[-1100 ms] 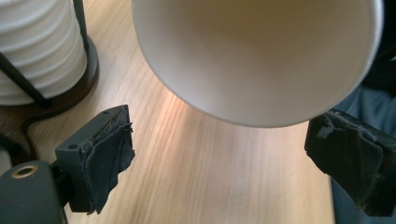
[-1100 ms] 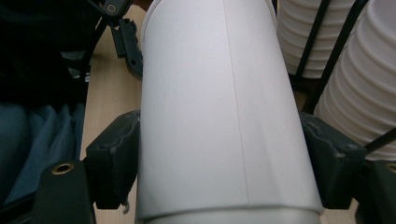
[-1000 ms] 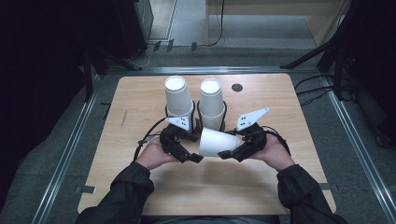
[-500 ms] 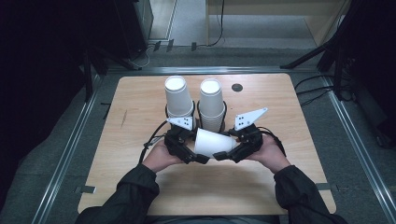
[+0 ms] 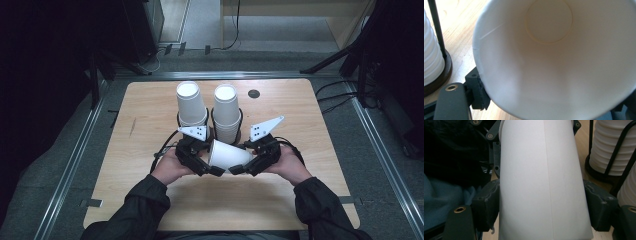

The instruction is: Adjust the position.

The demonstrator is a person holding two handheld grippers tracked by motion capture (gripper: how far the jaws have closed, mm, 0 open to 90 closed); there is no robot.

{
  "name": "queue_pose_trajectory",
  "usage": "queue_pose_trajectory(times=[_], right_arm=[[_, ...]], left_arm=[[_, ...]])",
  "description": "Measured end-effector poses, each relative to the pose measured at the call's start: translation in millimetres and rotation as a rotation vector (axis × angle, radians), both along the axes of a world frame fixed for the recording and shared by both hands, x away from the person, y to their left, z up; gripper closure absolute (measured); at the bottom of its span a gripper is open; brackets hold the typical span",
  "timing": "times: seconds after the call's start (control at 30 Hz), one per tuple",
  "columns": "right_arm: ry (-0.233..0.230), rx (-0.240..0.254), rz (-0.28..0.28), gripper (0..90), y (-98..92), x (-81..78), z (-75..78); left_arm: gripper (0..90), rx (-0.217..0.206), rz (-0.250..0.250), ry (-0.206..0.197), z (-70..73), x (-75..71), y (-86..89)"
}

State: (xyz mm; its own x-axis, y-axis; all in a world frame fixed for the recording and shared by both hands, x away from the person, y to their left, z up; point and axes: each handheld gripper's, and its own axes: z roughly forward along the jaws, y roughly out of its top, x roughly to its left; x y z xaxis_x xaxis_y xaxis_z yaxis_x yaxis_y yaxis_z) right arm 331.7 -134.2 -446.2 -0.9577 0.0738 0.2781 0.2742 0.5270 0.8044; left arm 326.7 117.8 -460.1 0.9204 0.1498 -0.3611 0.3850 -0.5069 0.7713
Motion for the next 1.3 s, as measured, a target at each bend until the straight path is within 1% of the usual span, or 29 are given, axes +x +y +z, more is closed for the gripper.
queue_pose_trajectory(times=[0.07, 0.13, 0.17, 0.2, 0.27, 0.33, 0.37, 0.4, 0.43, 0.47, 0.5, 0.53, 0.57, 0.6, 0.63, 0.7, 0.77, 0.8, 0.83, 0.9, 0.93, 0.97, 1.0, 1.03, 1.1, 1.13, 1.17, 1.23, 1.3], right_arm=[[0.003, -0.014, -0.005, 23.3, 1.0, -0.4, -0.4], [0.006, -0.020, -0.007, 23.0, 1.6, -0.4, -0.5], [0.002, -0.033, -0.024, 18.7, 2.9, -1.4, 0.0], [0.002, -0.036, -0.030, 16.7, 3.1, -1.4, 0.2], [-0.001, -0.052, -0.046, 15.4, 1.6, -1.2, 1.0], [-0.001, -0.054, -0.055, 14.9, 0.3, -0.9, 1.1], [-0.003, -0.069, -0.071, 14.8, -2.4, -0.5, 1.4], [-0.007, -0.079, -0.073, 14.8, -3.8, -0.6, 1.3], [-0.007, -0.079, -0.073, 14.8, -3.8, -0.6, 1.3], [-0.015, -0.091, -0.076, 14.8, -4.8, -1.2, 1.2], [-0.030, -0.107, -0.073, 14.8, -6.5, -2.9, 0.3], [-0.028, -0.111, -0.069, 14.6, -7.1, -3.1, -0.2], [-0.016, -0.113, -0.064, 14.5, -7.5, -3.2, -0.4], [-0.012, -0.119, -0.058, 14.6, -7.3, -3.2, -0.5], [-0.016, -0.120, -0.056, 14.6, -7.2, -3.5, -0.6], [-0.020, -0.128, -0.061, 14.6, -6.5, -3.5, -1.0], [-0.025, -0.134, -0.063, 14.6, -6.4, -3.7, -1.4], [-0.028, -0.139, -0.064, 14.6, -6.3, -3.8, -1.9], [-0.045, -0.153, -0.068, 14.6, -6.6, -4.3, -2.9], [-0.050, -0.157, -0.073, 14.6, -6.8, -4.3, -4.0], [-0.049, -0.153, -0.075, 14.5, -6.9, -4.2, -4.4], [-0.049, -0.153, -0.075, 14.5, -6.9, -4.2, -4.4], [-0.054, -0.151, -0.082, 14.6, -6.8, -4.2, -5.4], [-0.062, -0.156, -0.086, 14.5, -6.5, -4.4, -5.6], [-0.072, -0.165, -0.092, 14.5, -5.8, -4.9, -6.2], [-0.072, -0.170, -0.090, 14.5, -5.5, -5.4, -6.6], [-0.079, -0.175, -0.091, 14.5, -5.1, -5.1, -7.8], [-0.081, -0.188, -0.091, 14.5, -4.6, -5.1, -9.5], [-0.083, -0.194, -0.091, 14.5, -4.4, -5.0, -10.4]], left_arm=[[17.1, 0.007, -0.002, 0.005, -0.3, 0.0, -0.3], [17.6, 0.011, 0.000, -0.003, -0.1, -0.3, -0.2], [17.6, 0.021, -0.003, -0.005, 0.5, 0.0, 1.0], [17.7, 0.025, -0.003, -0.009, 1.1, 0.1, 2.3], [17.7, 0.031, 0.004, -0.012, 2.4, 0.0, 4.9], [17.6, 0.038, 0.009, -0.020, 3.2, 0.2, 6.5], [17.6, 0.053, 0.020, -0.028, 4.4, 0.4, 9.1], [17.6, 0.068, 0.023, -0.032, 4.8, 0.7, 10.2], [17.6, 0.068, 0.023, -0.032, 4.8, 0.7, 10.2], [17.6, 0.093, 0.035, -0.052, 5.7, 0.1, 11.2], [17.6, 0.143, 0.035, -0.063, 6.5, -0.2, 11.1], [17.5, 0.166, 0.032, -0.077, 7.3, -1.4, 10.4], [17.5, 0.166, 0.032, -0.077, 7.3, -1.4, 10.4], [17.5, 0.183, 0.022, -0.090, 8.7, -3.9, 8.1], [17.6, 0.183, 0.022, -0.090, 8.7, -3.9, 8.1], [17.6, 0.210, 0.010, -0.097, 8.8, -4.8, 4.3], [17.6, 0.216, 0.010, -0.096, 8.3, -5.3, 3.3], [17.6, 0.237, 0.002, -0.099, 8.0, -5.0, 2.9], [17.6, 0.254, 0.000, -0.103, 8.0, -4.9, 2.5], [17.6, 0.260, 0.000, -0.104, 8.2, -4.3, 2.2], [17.7, 0.282, 0.009, -0.110, 9.5, -1.9, 0.8], [17.7, 0.282, 0.009, -0.110, 9.5, -1.9, 0.8], [17.6, 0.301, 0.008, -0.109, 10.3, 0.2, -1.7], [17.6, 0.310, -0.002, -0.107, 10.2, 1.3, -2.3], [17.6, 0.309, -0.006, -0.091, 8.2, 2.6, -3.1], [17.6, 0.319, -0.009, -0.093, 7.0, 3.4, -3.7], [17.6, 0.328, -0.008, -0.086, 5.4, 3.8, -4.8], [17.6, 0.357, -0.015, -0.088, 3.0, 5.0, -7.0], [17.6, 0.364, -0.026, -0.083, 2.0, 5.8, -7.9]])
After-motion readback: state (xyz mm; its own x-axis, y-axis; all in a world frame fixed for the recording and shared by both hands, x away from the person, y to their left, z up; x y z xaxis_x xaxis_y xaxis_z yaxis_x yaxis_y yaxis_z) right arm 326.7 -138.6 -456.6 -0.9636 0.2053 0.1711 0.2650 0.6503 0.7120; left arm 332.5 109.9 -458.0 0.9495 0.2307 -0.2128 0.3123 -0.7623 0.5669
